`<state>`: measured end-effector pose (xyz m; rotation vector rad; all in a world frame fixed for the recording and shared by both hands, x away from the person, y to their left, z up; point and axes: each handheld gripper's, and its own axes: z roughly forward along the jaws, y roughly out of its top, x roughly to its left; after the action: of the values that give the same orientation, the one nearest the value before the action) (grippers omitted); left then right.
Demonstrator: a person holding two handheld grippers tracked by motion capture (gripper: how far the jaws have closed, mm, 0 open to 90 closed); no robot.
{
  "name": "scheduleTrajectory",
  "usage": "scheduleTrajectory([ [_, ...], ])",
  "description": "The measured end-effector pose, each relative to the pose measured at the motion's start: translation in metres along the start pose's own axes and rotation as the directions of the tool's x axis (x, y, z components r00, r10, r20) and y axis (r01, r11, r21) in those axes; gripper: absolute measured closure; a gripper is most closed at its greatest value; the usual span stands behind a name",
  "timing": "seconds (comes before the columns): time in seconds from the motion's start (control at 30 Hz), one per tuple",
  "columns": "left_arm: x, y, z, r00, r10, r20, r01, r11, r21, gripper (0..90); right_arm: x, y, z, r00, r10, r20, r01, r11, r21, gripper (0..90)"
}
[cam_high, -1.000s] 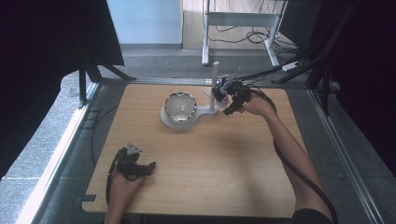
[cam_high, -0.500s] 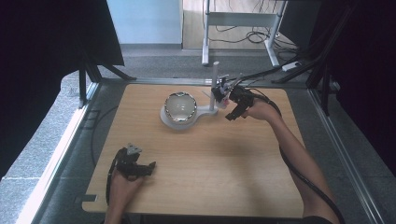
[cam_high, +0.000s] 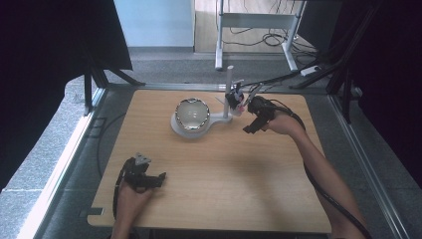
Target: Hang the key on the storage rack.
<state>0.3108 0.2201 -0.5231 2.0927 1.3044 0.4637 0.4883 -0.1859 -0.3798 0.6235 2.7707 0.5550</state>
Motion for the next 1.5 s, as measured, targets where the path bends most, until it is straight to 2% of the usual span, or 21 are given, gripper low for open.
scheduleTrajectory([
  [0.6,0.000,0.000,0.000,1.0000,0.002,0.000,-0.002,1.0000,0.002,3.2,0.021,-0.032,-0.013,0.9999,0.005,-0.013,-0.005,1.000,-0.030,12.3],
  [0.9,0.000,0.000,0.000,1.0000,0.002,-0.001,-0.002,1.0000,0.002,3.2,0.029,-0.056,-0.019,1.0000,0.007,-0.007,-0.008,0.999,-0.043,12.3],
  [1.5,0.000,0.000,0.000,1.0000,0.008,0.000,-0.008,1.0000,0.003,2.8,0.042,-0.109,-0.024,0.9980,0.057,0.026,-0.056,0.997,-0.058,12.5],
])
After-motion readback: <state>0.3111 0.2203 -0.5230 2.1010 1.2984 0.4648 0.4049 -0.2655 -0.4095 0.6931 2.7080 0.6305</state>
